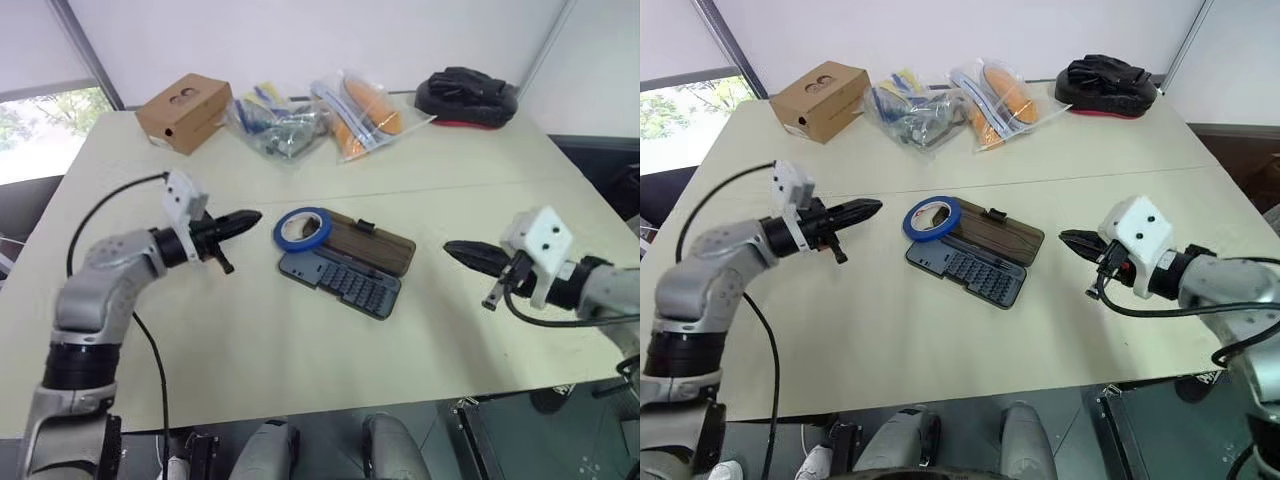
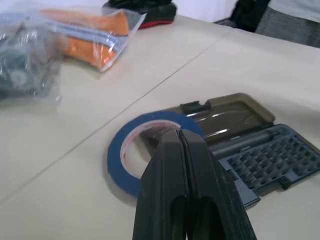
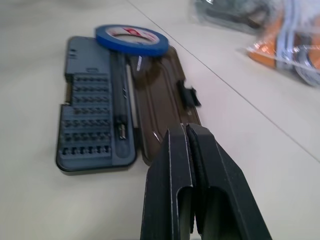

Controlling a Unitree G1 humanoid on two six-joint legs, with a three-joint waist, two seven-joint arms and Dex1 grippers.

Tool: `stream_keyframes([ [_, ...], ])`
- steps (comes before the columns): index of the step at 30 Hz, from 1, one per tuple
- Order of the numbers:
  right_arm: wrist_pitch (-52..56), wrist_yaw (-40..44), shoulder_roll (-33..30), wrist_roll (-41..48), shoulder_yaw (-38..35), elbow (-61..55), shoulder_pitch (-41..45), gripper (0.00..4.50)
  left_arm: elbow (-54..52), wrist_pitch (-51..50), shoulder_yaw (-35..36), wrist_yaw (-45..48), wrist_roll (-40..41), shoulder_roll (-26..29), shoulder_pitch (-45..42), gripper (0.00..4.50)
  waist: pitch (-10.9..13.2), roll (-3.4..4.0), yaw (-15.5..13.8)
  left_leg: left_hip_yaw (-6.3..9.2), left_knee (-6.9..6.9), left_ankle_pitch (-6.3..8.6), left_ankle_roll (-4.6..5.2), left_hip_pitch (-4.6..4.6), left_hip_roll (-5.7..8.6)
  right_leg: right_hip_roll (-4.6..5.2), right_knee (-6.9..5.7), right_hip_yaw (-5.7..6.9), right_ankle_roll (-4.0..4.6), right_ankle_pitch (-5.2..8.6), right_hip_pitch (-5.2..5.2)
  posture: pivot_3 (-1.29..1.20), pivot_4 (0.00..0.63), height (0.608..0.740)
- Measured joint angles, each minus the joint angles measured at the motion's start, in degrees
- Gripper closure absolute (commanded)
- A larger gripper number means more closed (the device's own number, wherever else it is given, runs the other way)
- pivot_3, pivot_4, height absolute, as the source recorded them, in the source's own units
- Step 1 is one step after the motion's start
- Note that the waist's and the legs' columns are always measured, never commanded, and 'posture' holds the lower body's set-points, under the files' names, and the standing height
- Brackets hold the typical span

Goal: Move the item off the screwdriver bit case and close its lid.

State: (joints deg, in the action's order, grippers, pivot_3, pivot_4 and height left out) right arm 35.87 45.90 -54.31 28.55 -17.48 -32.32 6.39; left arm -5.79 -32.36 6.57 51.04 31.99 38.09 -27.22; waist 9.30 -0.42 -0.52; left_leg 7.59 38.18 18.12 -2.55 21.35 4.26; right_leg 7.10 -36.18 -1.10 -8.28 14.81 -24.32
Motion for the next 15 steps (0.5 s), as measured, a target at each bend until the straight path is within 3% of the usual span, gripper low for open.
stream_keyframes([
  [15, 0.86, 0.20, -0.46, 1.11, 1.47, 0.05, 3.45, 4.44, -1.37, -3.70, 1.20, -0.50, 3.28, 0.81, -0.69, 4.50, 0.02, -0.03, -0.06, 0.04, 0.02, -0.01, -0.01, 0.01, -0.01, 0.00, -0.01, -0.02, -0.01, -0.01, -0.02, 0.00, 0.150, 0.740],
])
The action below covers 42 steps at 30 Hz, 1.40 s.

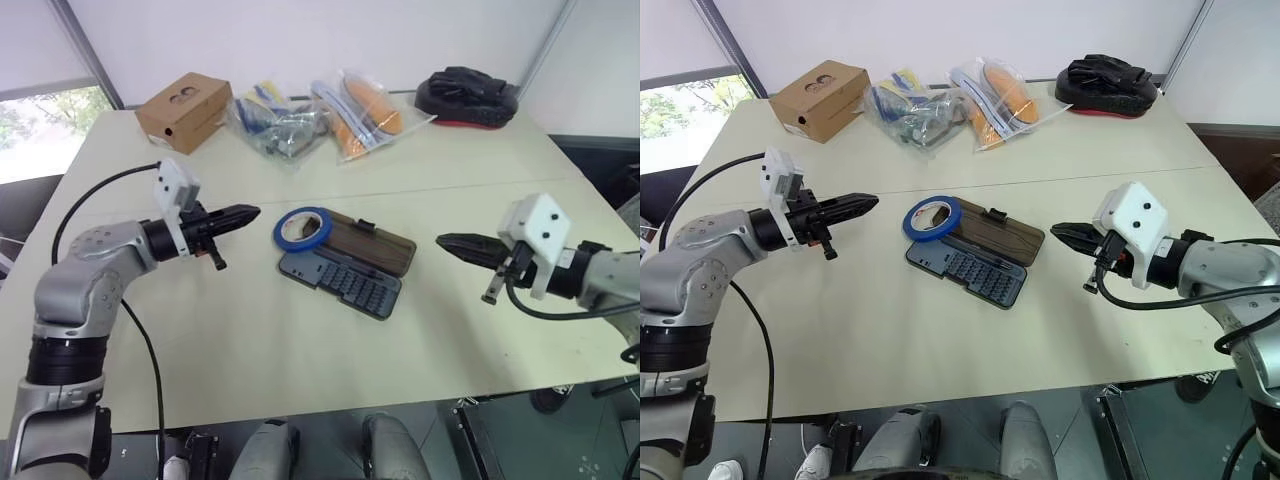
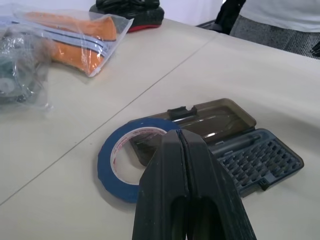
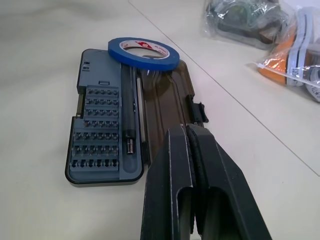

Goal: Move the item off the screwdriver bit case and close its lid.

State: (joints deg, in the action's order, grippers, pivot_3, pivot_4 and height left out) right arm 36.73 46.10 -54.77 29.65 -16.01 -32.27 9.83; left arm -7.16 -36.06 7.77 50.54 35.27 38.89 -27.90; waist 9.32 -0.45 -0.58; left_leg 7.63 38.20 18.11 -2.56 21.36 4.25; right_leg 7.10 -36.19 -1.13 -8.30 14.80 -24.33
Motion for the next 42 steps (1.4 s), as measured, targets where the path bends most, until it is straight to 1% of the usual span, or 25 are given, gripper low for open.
stream_keyframes([
  [10, 0.00, -0.80, 0.10, -0.04, 0.72, 0.00, 1.26, 4.44, 0.14, -1.26, -0.15, -1.10, 0.25, -1.24, -1.06, 4.50, 0.00, 0.00, -0.04, 0.00, 0.01, 0.00, 0.00, 0.00, 0.00, 0.00, 0.00, 0.00, 0.00, 0.00, 0.00, 0.00, 0.150, 0.740],
  [13, 0.00, -1.17, 0.23, -0.04, 1.35, -0.01, 1.31, 4.50, 1.08, -1.04, -0.74, -0.67, -0.21, -1.31, -1.89, 3.67, 0.00, 0.00, -0.02, 0.00, 0.01, 0.00, 0.00, 0.00, 0.00, 0.00, 0.00, 0.00, 0.00, 0.00, 0.00, 0.00, 0.150, 0.740],
  [18, 0.10, -2.79, 1.53, -0.04, 1.65, -0.29, 1.23, 4.50, 5.66, -0.30, -5.11, 1.87, -2.41, -2.63, -3.91, 1.16, 0.01, -0.01, -0.16, -0.03, 0.04, -0.01, -0.02, 0.03, 0.02, 0.00, 0.00, 0.03, -0.01, 0.00, 0.00, 0.00, 0.150, 0.740],
  [20, 0.09, -3.43, 2.02, -0.17, 1.92, -0.59, 1.15, 4.50, 8.75, 2.22, -7.72, 3.45, -4.77, -3.77, -6.17, 0.11, 0.01, -0.01, -0.20, -0.07, 0.05, -0.01, -0.02, 0.04, 0.04, 0.00, 0.00, 0.03, -0.01, -0.01, 0.00, 0.00, 0.150, 0.740],
  [21, 0.08, -3.74, 2.14, -0.22, 2.09, -0.83, 1.14, 4.50, 10.35, 3.80, -9.09, 4.30, -6.10, -4.33, -7.23, 0.04, 0.01, -0.01, -0.16, -0.09, 0.05, -0.01, -0.02, 0.03, 0.04, 0.00, 0.00, 0.03, -0.02, -0.01, 0.00, 0.00, 0.150, 0.740],
  [24, 0.07, -4.90, 3.00, -0.33, 2.39, -1.56, 1.08, 4.50, 15.51, 8.76, -13.24, 7.23, -10.22, -6.33, -9.99, 0.04, 0.01, -0.02, -0.06, -0.10, 0.04, -0.01, -0.02, 0.04, 0.04, 0.00, 0.00, 0.03, -0.02, -0.01, -0.01, 0.00, 0.150, 0.740],
  [29, 0.04, -7.17, 4.56, -1.38, 2.65, -3.11, -0.24, 4.50, 29.70, 19.10, -18.25, 10.39, -17.95, -10.88, -15.04, 0.04, 0.01, -0.02, -0.03, -0.14, 0.04, -0.01, -0.02, 0.04, 0.05, 0.00, 0.00, 0.03, -0.02, -0.01, -0.01, 0.00, 0.150, 0.740],
  [32, 0.05, -8.37, 5.25, -1.65, 2.62, -4.18, -0.66, 4.50, 37.86, 24.34, -19.27, 10.82, -21.63, -12.94, -17.66, 0.04, 0.02, -0.04, -0.02, -0.14, 0.04, -0.01, -0.01, 0.04, 0.05, 0.00, -0.01, 0.04, -0.03, -0.02, -0.01, 0.00, 0.150, 0.740],
  [37, 0.27, -9.98, 6.34, -2.12, 2.70, -5.94, -2.26, 4.50, 47.73, 30.53, -19.48, 10.71, -25.39, -15.53, -21.62, 0.04, 0.03, -0.06, -0.06, -0.14, 0.06, -0.01, -0.01, 0.05, 0.06, 0.00, -0.01, 0.04, -0.07, -0.04, -0.01, 0.00, 0.150, 0.740],
  [42, 0.51, -11.11, 6.55, -2.47, 2.72, -7.49, -3.12, 4.50, 54.45, 33.67, -19.43, 10.56, -27.61, -18.07, -23.08, 0.04, 0.03, -0.07, 0.00, -0.13, 0.08, -0.01, -0.01, 0.05, 0.08, 0.00, -0.02, 0.04, -0.10, -0.05, -0.01, 0.00, 0.150, 0.740],
])
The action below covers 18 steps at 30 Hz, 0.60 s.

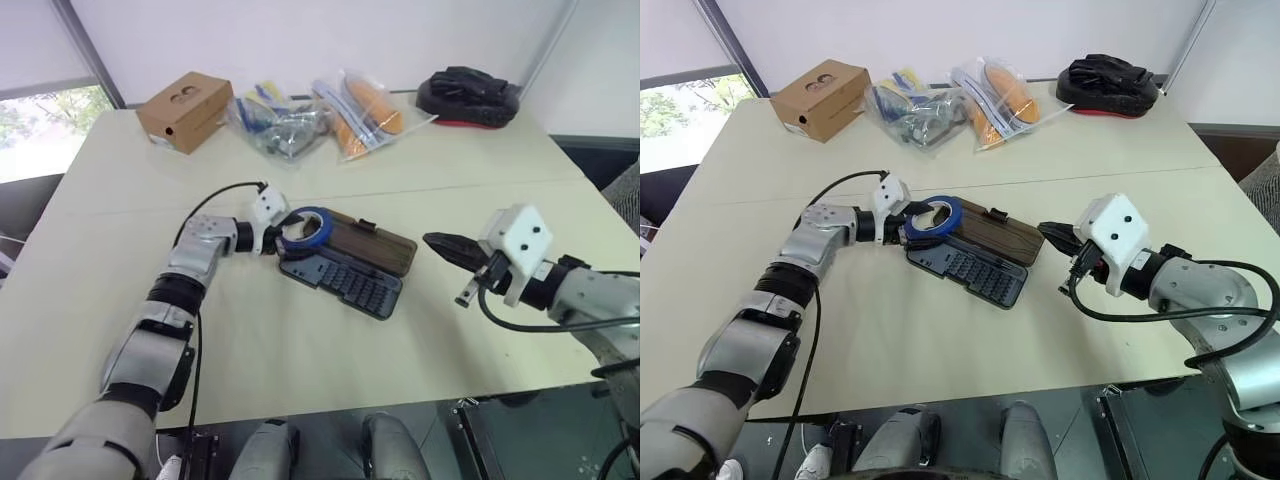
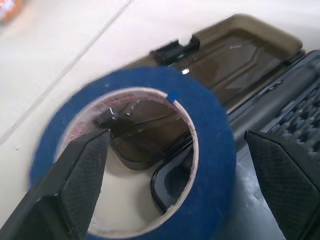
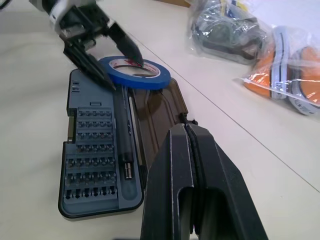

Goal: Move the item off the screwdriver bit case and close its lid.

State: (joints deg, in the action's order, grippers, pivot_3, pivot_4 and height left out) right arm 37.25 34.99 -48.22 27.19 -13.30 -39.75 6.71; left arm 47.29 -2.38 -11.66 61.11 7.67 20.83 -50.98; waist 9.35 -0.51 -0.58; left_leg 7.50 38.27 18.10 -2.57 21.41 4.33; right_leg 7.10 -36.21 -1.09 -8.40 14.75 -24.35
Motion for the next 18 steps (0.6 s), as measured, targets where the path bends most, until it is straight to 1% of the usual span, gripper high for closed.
stream_keyframes([
  [1, 0.03, -0.14, 0.00, -0.01, 0.00, -0.11, -0.17, 4.50, 0.71, 0.54, 0.00, 0.01, -0.35, -0.26, -0.03, 0.28, 0.00, 0.00, 0.01, 0.00, 0.00, 0.00, 0.00, 0.00, 0.00, 0.00, -0.01, 0.00, 0.00, 0.00, 0.00, 0.00, 0.150, 0.740],
  [3, 0.16, -0.50, 0.00, 0.01, 0.00, -0.16, -0.40, 4.50, 1.58, 1.76, -0.01, 0.21, -1.21, -0.73, -0.20, 0.93, 0.00, 0.00, 0.01, 0.00, 0.03, 0.00, 0.00, 0.00, 0.00, 0.00, -0.03, 0.00, -0.01, 0.00, 0.00, 0.00, 0.150, 0.740],
  [8, 0.36, -0.90, 0.00, 0.00, -0.05, -0.34, -0.79, 4.50, 2.03, 3.20, 0.21, -0.03, -2.89, -0.91, -0.81, 3.43, -0.02, -0.01, -0.14, 0.01, 0.11, -0.01, 0.01, -0.01, 0.01, 0.00, -0.06, 0.00, -0.04, -0.03, 0.05, 0.00, 0.150, 0.740],
  [9, 0.36, -0.91, 0.00, 0.00, -0.05, -0.34, -0.78, 4.50, 2.03, 3.23, 0.32, -0.29, -2.99, -1.03, -0.91, 3.75, -0.02, -0.01, -0.13, 0.01, 0.13, -0.01, 0.01, -0.01, 0.01, 0.00, -0.06, 0.00, -0.04, -0.03, 0.05, 0.00, 0.150, 0.740],
  [13, 0.42, -0.96, 0.00, 0.00, -0.05, -0.34, -0.79, 4.50, 2.03, 2.42, 1.41, -2.21, -3.26, -1.89, -1.01, 3.83, -0.03, -0.02, 0.03, 0.02, 0.13, -0.01, 0.01, -0.02, 0.01, 0.00, -0.08, 0.00, -0.05, -0.03, 0.05, 0.00, 0.150, 0.740],
  [18, 0.42, -0.96, 0.00, -0.03, -0.03, -0.34, -0.79, 4.50, 0.73, -1.81, 4.97, -7.86, -2.17, -2.38, -0.14, 3.83, -0.02, -0.02, 0.47, 0.02, 0.12, -0.01, 0.01, -0.02, 0.00, -0.01, -0.10, -0.01, -0.05, -0.03, 0.01, 0.00, 0.150, 0.740],
])
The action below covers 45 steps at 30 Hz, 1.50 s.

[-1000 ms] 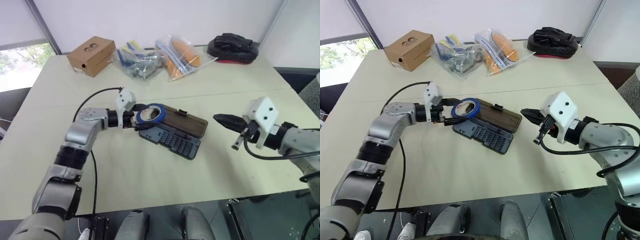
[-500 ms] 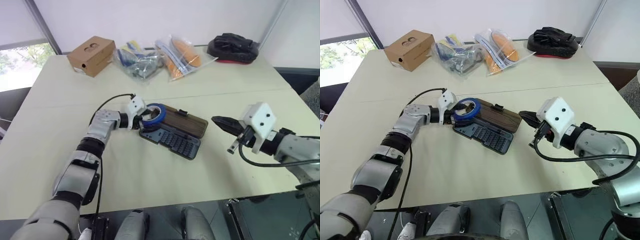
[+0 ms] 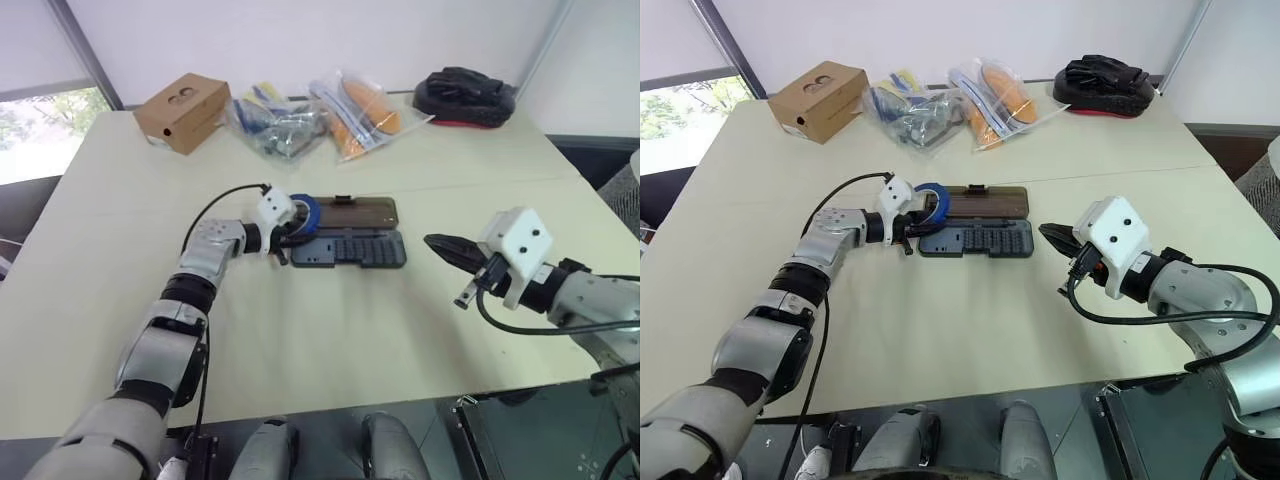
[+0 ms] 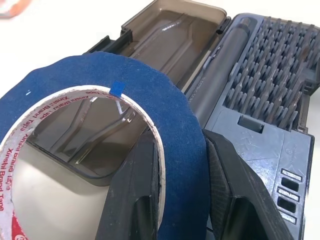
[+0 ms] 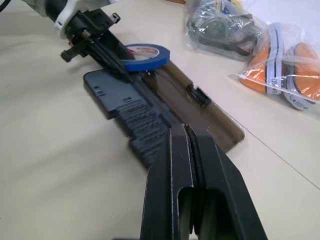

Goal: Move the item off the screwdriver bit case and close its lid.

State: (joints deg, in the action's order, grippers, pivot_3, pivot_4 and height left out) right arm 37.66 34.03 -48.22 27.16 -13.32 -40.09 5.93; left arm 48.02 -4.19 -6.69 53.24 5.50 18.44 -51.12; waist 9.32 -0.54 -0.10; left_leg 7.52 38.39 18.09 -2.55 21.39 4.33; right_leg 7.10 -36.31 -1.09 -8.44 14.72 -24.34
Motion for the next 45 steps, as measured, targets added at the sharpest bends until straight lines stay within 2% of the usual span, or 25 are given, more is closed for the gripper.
stream_keyframes([
  [6, -0.01, 0.12, 0.06, 0.01, 1.44, 0.18, 0.32, 4.50, -8.05, -7.20, 4.20, -3.17, 2.80, 0.51, 4.20, 3.83, 0.00, 0.00, 0.95, 0.04, -0.07, 0.00, 0.00, 0.01, 0.00, 0.00, 0.01, 0.00, 0.00, 0.00, -0.03, 0.00, 0.150, 0.740],
  [13, -0.68, 1.31, 0.05, -0.37, 3.48, 2.47, 2.63, 4.50, -21.40, -17.61, 3.17, 4.15, 6.19, 3.44, 10.53, 3.83, -0.01, 0.01, 0.85, 0.05, -0.07, 0.00, 0.00, 0.01, 0.00, 0.00, 0.02, -0.02, 0.00, 0.00, -0.03, 0.00, 0.150, 0.740],
  [17, -0.74, 1.71, 0.05, -0.88, 3.89, 3.16, 3.33, 4.50, -24.34, -20.19, 2.27, 6.84, 6.49, 4.55, 11.61, 3.83, -0.01, 0.01, 0.74, 0.05, -0.06, 0.00, 0.00, 0.02, 0.00, 0.01, 0.03, -0.02, 0.00, 0.00, -0.03, 0.00, 0.150, 0.740],
  [29, -0.74, 1.39, 1.00, -1.63, 4.07, 3.13, 3.55, 4.50, -23.50, -14.12, -1.51, 8.00, 3.68, 5.86, 11.65, 3.83, -0.01, 0.02, 0.62, 0.04, -0.06, 0.00, -0.01, 0.01, 0.00, 0.01, 0.03, -0.02, 0.00, 0.00, -0.02, 0.00, 0.150, 0.740],
  [36, -0.68, 0.71, 1.15, -1.87, 4.01, 2.57, 2.83, 4.50, -21.79, -10.79, -2.36, 8.98, 2.85, 5.04, 11.41, 0.47, -0.01, 0.02, 0.61, 0.02, -0.03, 0.00, 0.00, 0.01, 0.01, 0.02, 0.03, -0.02, 0.00, 0.00, 0.00, 0.00, 0.150, 0.740],
  [45, -0.59, 0.40, 1.15, -2.09, 3.98, 2.17, 2.45, 4.50, -20.99, -10.32, -2.66, 7.82, 2.56, 4.75, 11.05, 0.47, -0.01, 0.02, 0.71, 0.03, -0.05, 0.00, 0.00, 0.01, 0.01, 0.02, 0.04, -0.01, 0.00, 0.00, -0.01, 0.00, 0.150, 0.740],
])
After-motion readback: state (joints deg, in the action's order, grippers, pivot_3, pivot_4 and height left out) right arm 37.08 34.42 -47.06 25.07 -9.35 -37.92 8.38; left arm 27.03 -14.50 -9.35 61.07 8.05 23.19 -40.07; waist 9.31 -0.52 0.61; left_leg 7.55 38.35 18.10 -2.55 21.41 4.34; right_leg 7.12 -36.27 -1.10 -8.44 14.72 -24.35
